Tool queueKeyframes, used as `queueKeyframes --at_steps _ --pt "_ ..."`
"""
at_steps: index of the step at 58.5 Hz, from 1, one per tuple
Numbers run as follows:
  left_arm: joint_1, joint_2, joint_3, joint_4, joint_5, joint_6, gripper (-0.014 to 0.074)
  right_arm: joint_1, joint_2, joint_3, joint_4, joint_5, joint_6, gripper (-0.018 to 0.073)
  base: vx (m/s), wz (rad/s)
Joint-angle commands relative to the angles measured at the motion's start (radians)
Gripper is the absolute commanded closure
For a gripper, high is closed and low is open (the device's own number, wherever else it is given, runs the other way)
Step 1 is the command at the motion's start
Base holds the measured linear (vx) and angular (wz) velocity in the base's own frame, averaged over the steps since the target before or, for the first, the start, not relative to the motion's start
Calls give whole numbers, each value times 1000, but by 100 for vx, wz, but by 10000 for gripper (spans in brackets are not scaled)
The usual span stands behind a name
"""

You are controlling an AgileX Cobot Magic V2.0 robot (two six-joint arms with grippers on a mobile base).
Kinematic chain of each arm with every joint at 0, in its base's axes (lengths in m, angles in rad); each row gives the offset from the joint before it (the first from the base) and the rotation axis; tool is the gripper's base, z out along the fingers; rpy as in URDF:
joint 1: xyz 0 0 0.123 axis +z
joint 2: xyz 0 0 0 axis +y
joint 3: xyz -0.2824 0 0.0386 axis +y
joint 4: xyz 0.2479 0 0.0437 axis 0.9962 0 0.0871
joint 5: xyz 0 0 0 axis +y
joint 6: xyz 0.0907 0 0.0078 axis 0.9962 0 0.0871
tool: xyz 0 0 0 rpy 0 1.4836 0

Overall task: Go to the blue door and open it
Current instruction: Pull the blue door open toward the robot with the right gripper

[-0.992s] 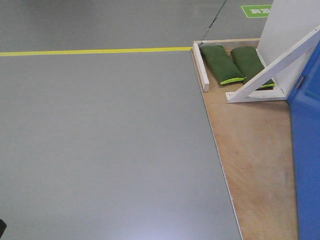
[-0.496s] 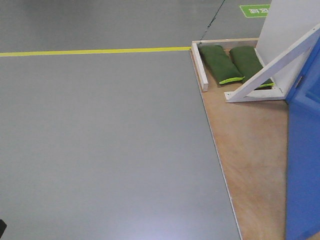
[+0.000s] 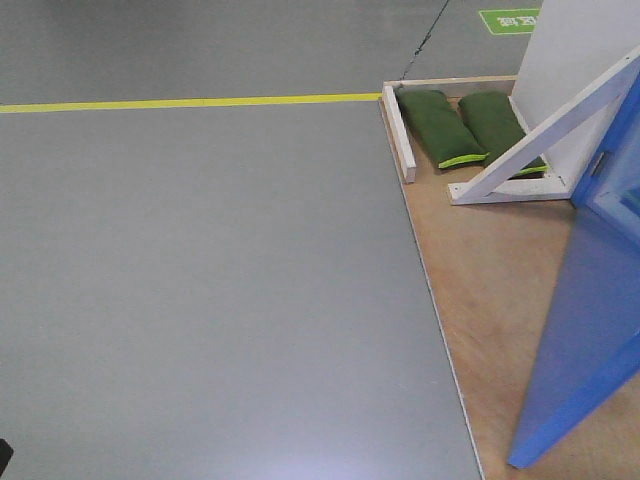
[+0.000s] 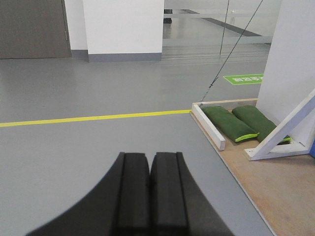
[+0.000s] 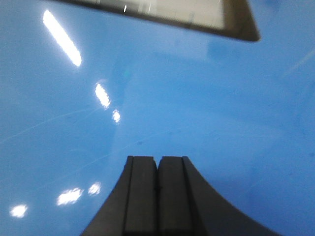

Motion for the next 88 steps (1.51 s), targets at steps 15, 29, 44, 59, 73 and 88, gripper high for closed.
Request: queueKeyframes --at_steps 15,29,44,59,73,88 --pt "-2 -13 -25 -6 -83 -7 524 223 -49 -34 35 15 -7 561 0 0" --pt "-2 -13 -25 -6 -83 -7 524 333 -2 -34 -8 5 -7 561 0 0" --pt "-2 -13 -25 -6 -83 -7 524 385 62 -34 -31 4 -7 561 0 0" --pt "-2 -13 -25 -6 -83 -7 524 446 125 -34 -33 -81 -7 561 0 0" --pt "-2 -13 -25 -6 -83 -7 524 521 169 -34 -47 -202 -7 561 0 0" --pt "-2 -13 -25 -6 -83 -7 524 602 171 -34 -53 -199 -7 561 0 0"
